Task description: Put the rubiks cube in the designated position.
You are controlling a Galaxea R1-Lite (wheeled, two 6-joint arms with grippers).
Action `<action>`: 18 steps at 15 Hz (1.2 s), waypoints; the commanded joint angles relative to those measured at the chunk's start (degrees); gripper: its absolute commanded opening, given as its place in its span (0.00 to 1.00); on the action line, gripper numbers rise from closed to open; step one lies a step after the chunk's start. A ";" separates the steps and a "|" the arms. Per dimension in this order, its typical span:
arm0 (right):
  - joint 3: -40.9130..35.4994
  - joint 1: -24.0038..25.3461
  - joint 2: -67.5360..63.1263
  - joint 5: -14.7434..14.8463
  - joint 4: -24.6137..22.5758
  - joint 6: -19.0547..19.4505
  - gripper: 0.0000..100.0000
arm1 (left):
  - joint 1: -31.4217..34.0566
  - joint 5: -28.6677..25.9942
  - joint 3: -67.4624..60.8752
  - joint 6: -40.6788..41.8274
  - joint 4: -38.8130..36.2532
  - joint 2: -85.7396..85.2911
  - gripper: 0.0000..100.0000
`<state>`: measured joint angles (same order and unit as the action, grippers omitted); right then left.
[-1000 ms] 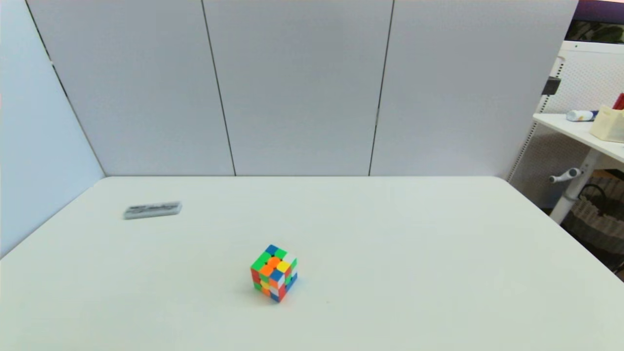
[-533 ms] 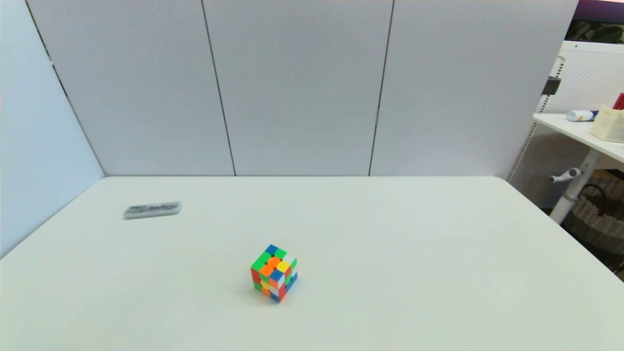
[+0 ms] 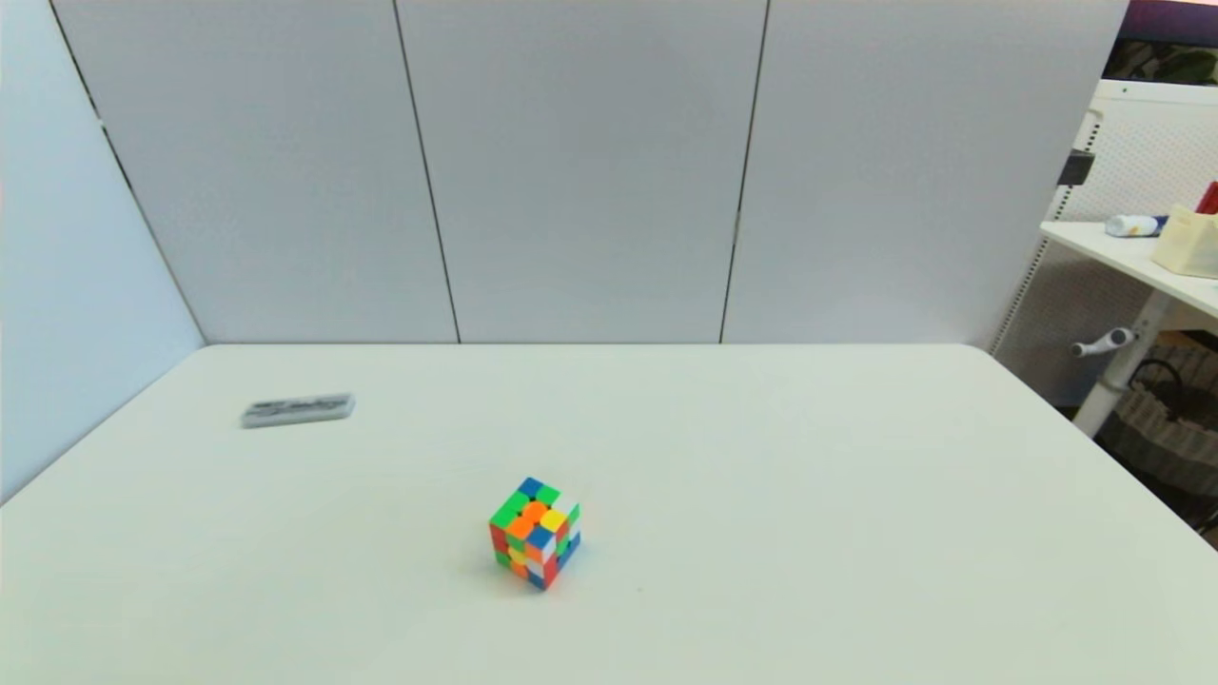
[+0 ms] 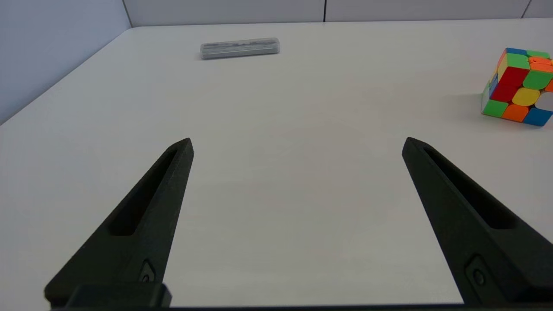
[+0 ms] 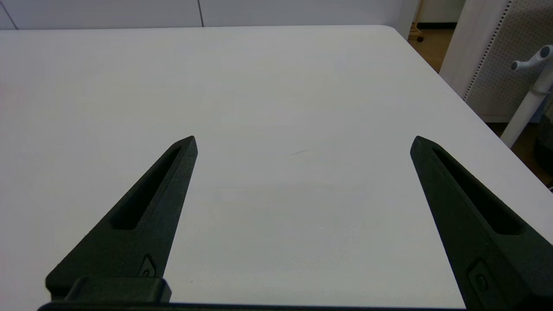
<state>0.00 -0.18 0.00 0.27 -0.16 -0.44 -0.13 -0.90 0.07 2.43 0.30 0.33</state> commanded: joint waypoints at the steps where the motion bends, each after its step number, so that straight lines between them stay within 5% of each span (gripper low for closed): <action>1: 0.00 0.01 0.00 0.00 -0.02 0.00 1.00 | -0.31 1.25 6.17 0.12 -0.04 12.33 1.00; 10: 0.00 0.01 0.00 0.00 -0.02 0.00 1.00 | -11.99 0.64 43.61 7.07 0.13 52.58 1.00; 18: 0.00 0.01 0.00 0.00 -0.02 0.00 1.00 | -25.62 1.43 56.00 2.67 1.89 74.20 1.00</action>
<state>0.00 -0.18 0.00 0.24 -0.13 -0.44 -19.26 -0.77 52.92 9.07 0.52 65.77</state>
